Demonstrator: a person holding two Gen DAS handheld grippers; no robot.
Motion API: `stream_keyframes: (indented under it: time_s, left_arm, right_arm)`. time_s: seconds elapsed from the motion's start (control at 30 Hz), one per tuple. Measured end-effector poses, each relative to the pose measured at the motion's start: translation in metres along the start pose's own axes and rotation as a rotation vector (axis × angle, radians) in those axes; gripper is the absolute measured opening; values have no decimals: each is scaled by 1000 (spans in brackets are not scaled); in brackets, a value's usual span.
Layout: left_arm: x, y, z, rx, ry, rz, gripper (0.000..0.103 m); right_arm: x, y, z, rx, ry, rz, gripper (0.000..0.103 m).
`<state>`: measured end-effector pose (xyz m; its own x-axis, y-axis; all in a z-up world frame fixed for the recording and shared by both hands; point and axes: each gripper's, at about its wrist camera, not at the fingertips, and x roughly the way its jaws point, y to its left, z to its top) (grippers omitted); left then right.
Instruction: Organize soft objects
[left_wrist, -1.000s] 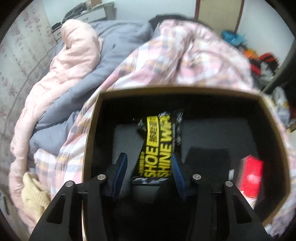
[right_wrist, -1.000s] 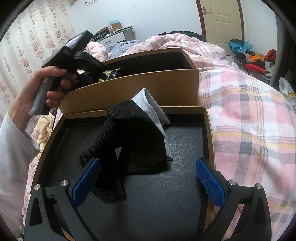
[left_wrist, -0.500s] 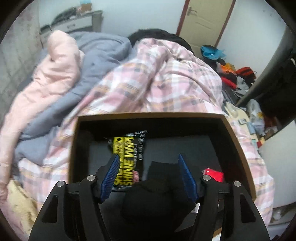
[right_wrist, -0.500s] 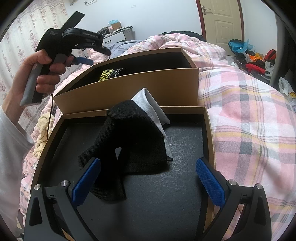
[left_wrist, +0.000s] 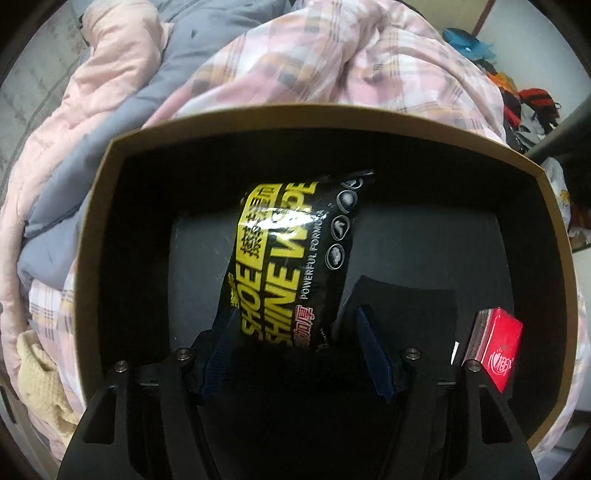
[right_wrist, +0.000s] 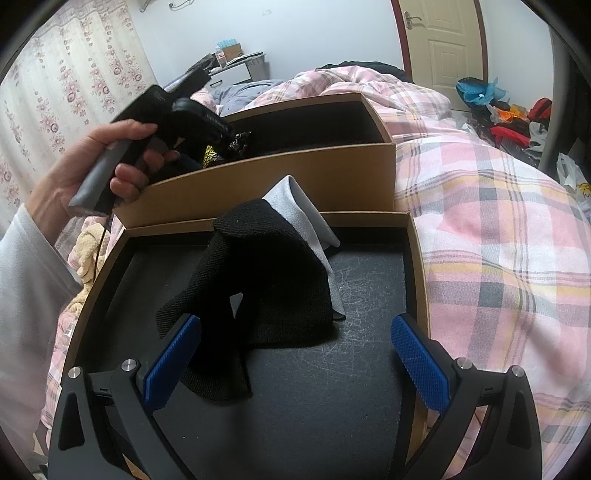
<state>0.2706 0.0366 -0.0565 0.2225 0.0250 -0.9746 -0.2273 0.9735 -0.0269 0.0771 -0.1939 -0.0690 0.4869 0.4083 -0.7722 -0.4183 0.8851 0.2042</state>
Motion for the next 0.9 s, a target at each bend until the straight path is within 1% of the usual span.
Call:
stream_keyframes:
  time_s: [0.03,0.07,0.13,0.23,0.3,0.47,0.57,0.6,0.67,0.7,0.77,0.8,0.9]
  left_arm:
    - [0,2,0,-10,1,6,46]
    - [0,3,0,-18,1,4,42]
    - [-2,7,-1,-30,0,-16,37]
    - [-8,7,-3,-33,-11,-32,27]
    - [-15,9,-5,-44,-21,-46,17]
    - [-50,19,-15,-43,-122,-85,4]
    - [-72,23,-19,-26,-185,-89,4]
    - [-85,25,-24,-14,-226,-87,4]
    - [-103,25,-30,7,-274,-97,4]
    - [-116,27,-37,18,-306,-126,4]
    - [-132,30,-48,30,-339,-175,4]
    - [-142,32,-58,36,-365,-216,4]
    - [-154,34,-86,50,-411,-298,4]
  right_arm:
    - [0,0,0,-1,0,-1,102]
    - [0,0,0,-2,1,-2,102]
    - [1,0,0,-1,1,-1,102]
    - [1,0,0,-1,0,1,102]
    - [1,-1,0,-1,0,0,102]
    - [1,-1,0,-1,0,0,102]
    - [2,-1,0,-1,0,0,102]
    - [2,-1,0,-1,-1,2,102]
    - [1,-1,0,-1,-1,1,102]
    - [1,-1,0,-1,-1,1,102]
    - [1,-1,0,0,-1,2,102]
    - [1,-1,0,-1,-1,1,102]
    - [1,-1,0,-1,-1,2,102]
